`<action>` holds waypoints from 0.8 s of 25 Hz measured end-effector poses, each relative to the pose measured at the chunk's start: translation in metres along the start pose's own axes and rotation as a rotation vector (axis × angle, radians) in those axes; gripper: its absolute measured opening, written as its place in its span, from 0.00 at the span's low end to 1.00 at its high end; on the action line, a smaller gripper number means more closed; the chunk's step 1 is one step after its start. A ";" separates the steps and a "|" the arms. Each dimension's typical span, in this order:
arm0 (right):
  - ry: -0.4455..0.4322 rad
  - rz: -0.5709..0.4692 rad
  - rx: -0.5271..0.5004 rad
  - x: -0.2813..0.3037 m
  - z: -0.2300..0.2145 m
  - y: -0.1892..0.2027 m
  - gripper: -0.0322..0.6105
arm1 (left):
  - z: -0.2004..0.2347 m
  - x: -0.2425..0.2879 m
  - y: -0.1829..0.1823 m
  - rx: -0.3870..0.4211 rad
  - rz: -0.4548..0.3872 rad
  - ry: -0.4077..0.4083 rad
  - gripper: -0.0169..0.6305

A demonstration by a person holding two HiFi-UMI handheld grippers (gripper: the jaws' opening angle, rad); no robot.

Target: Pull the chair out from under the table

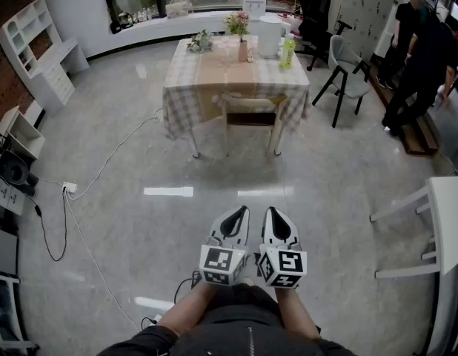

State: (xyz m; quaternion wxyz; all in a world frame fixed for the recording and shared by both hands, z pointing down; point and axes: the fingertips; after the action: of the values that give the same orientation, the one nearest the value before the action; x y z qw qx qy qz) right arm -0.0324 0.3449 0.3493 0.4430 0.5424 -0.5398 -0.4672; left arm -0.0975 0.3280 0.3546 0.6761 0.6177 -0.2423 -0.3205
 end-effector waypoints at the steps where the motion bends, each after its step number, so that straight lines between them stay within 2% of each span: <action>1: -0.001 0.002 -0.001 -0.004 0.000 0.000 0.07 | -0.002 -0.003 0.000 -0.001 0.001 -0.005 0.04; 7: 0.024 -0.003 0.040 -0.030 -0.008 0.003 0.07 | -0.018 -0.020 0.005 -0.014 0.002 -0.020 0.04; 12: 0.042 0.003 0.052 -0.047 -0.015 0.012 0.07 | -0.039 -0.031 0.016 -0.021 0.011 0.001 0.04; 20: 0.050 0.010 0.057 -0.032 -0.024 0.013 0.07 | -0.033 -0.012 0.021 -0.032 0.020 -0.001 0.04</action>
State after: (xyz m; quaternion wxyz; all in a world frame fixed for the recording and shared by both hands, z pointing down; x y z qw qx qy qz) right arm -0.0102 0.3762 0.3676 0.4430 0.5635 -0.5445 -0.4356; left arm -0.0790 0.3599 0.3724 0.6890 0.6040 -0.2436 -0.3182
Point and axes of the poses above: the fingertips, and each gripper's own axes: x forward along the fingers, z to its left, y out of its underside, and after that the axes turned 12 degrees about -z, right-handed
